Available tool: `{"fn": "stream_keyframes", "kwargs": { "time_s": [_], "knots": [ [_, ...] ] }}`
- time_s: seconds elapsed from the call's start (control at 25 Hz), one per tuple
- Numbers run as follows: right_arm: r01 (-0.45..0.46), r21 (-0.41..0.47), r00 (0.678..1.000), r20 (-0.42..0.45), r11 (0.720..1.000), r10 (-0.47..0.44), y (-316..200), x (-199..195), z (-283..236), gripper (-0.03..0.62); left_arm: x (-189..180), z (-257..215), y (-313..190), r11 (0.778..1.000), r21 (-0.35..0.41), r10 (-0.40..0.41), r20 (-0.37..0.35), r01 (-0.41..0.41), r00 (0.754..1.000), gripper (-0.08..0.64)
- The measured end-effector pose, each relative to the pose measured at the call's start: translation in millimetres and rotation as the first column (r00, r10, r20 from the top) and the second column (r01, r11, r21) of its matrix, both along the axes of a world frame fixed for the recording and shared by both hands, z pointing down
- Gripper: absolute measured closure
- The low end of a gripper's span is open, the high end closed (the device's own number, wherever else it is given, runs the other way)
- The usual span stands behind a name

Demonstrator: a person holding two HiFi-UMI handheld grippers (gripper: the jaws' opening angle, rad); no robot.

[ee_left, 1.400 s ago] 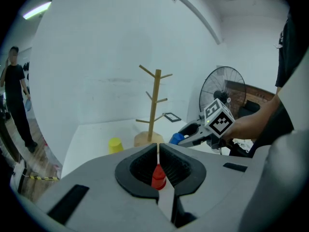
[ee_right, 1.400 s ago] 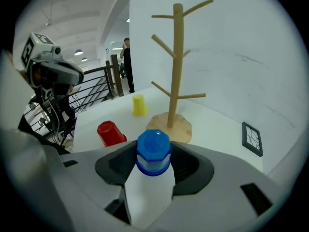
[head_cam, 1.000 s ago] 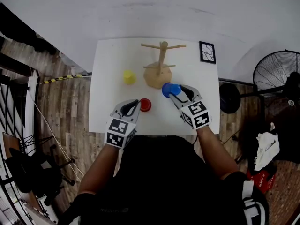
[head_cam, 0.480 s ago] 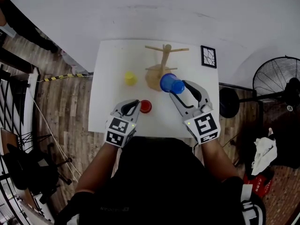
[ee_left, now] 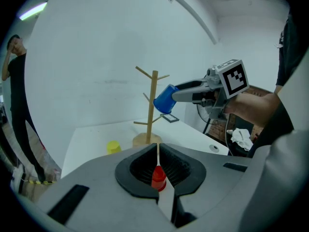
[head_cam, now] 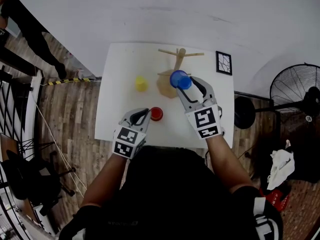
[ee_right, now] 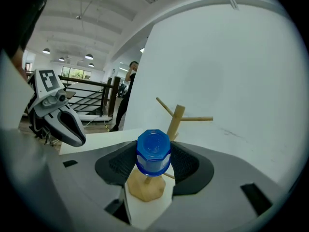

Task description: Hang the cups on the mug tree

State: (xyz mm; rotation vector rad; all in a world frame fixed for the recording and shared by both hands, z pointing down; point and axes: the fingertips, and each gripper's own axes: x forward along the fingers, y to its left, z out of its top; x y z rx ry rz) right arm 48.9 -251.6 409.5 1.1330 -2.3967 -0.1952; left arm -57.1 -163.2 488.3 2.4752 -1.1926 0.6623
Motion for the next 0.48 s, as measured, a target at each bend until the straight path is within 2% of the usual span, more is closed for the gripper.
{"fn": "stream_keyframes", "kwargs": {
  "time_s": [0.48],
  "knots": [
    [0.001, -0.055, 0.998, -0.064, 0.998, -0.004, -5.3, -11.3, 28.1, 0.379, -10.3, -0.1, 2.7, 1.000, -0.003, -0.016, -0.005, 0.016, 1.000, 0.532]
  ]
}}
